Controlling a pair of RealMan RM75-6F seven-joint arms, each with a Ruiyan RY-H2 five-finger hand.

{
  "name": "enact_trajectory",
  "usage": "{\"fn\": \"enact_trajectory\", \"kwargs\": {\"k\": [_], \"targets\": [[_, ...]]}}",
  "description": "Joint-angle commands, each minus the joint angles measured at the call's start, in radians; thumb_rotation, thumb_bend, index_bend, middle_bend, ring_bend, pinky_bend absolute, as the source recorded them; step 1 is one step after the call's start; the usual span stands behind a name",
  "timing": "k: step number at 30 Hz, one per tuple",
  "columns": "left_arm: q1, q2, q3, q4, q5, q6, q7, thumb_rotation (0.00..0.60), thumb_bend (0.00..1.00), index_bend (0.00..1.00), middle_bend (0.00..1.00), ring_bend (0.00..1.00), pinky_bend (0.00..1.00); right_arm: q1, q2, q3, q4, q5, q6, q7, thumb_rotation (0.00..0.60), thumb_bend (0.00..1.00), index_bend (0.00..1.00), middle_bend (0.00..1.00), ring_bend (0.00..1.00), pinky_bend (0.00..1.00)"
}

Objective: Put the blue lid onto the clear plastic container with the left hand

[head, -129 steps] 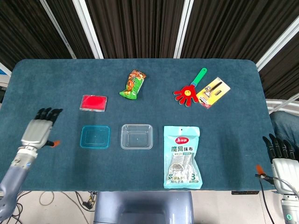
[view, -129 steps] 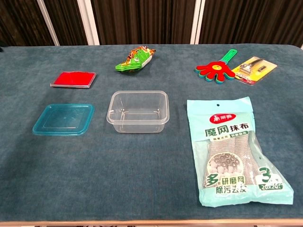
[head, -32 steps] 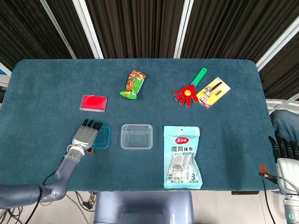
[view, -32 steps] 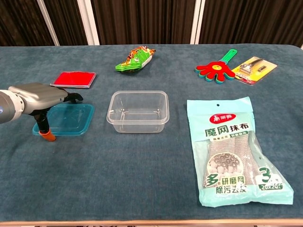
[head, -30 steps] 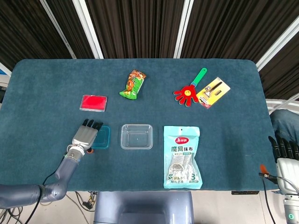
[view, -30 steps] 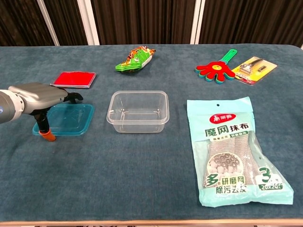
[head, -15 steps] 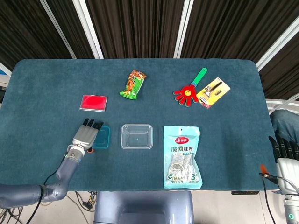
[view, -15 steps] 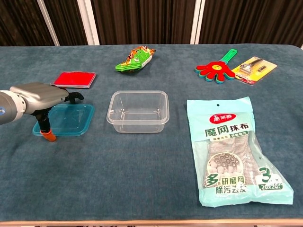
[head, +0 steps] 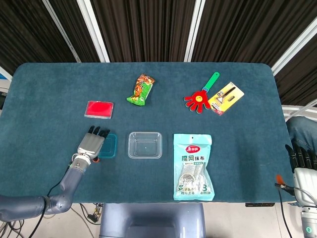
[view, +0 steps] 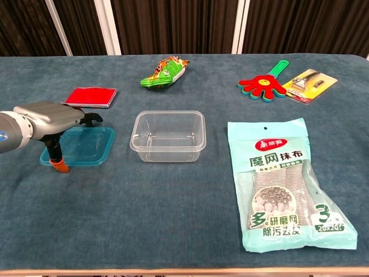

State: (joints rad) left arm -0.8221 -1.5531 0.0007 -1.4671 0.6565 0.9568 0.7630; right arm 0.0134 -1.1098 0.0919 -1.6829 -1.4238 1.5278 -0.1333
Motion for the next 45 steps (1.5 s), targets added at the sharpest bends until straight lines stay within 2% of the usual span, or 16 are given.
{"fn": "enact_trajectory", "kwargs": {"k": [1,20,25,29,35,38,45], "targets": [[0.003,0.006,-0.003,-0.006,0.010,0.005,-0.008,0.600,0.10,0.05,0.33,0.03,0.03,0.000,0.001,0.001,-0.002,0.002,0.000,-0.001,0.600,0.34,0.00,0.01,0.00,0.00],[0.012,0.117,-0.043,-0.127,0.029,0.028,-0.066,0.600,0.14,0.07,0.35,0.04,0.03,-0.003,-0.004,0.002,-0.003,0.004,0.006,-0.008,0.600,0.34,0.00,0.01,0.00,0.00],[0.006,0.172,-0.062,-0.202,0.057,0.054,-0.068,0.600,0.14,0.07,0.34,0.04,0.03,-0.004,-0.005,0.002,-0.001,0.002,0.008,-0.010,0.600,0.34,0.00,0.01,0.00,0.00],[-0.010,0.229,-0.101,-0.301,0.045,0.068,-0.073,0.600,0.14,0.07,0.34,0.04,0.03,-0.004,-0.005,0.002,-0.001,0.003,0.009,-0.009,0.600,0.34,0.00,0.01,0.00,0.00],[-0.068,0.281,-0.160,-0.429,-0.033,0.080,-0.028,0.600,0.14,0.07,0.34,0.04,0.03,-0.004,-0.006,0.004,-0.001,0.003,0.010,-0.008,0.600,0.34,0.00,0.01,0.00,0.00],[-0.121,0.295,-0.201,-0.493,-0.136,0.073,-0.004,0.600,0.14,0.07,0.34,0.04,0.03,-0.004,-0.006,0.007,-0.003,0.009,0.009,-0.004,0.600,0.34,0.00,0.01,0.00,0.00],[-0.219,0.246,-0.236,-0.505,-0.279,0.135,0.067,0.600,0.14,0.07,0.34,0.04,0.03,-0.004,-0.004,0.013,-0.006,0.021,0.006,0.006,0.600,0.34,0.00,0.01,0.00,0.00]]}}
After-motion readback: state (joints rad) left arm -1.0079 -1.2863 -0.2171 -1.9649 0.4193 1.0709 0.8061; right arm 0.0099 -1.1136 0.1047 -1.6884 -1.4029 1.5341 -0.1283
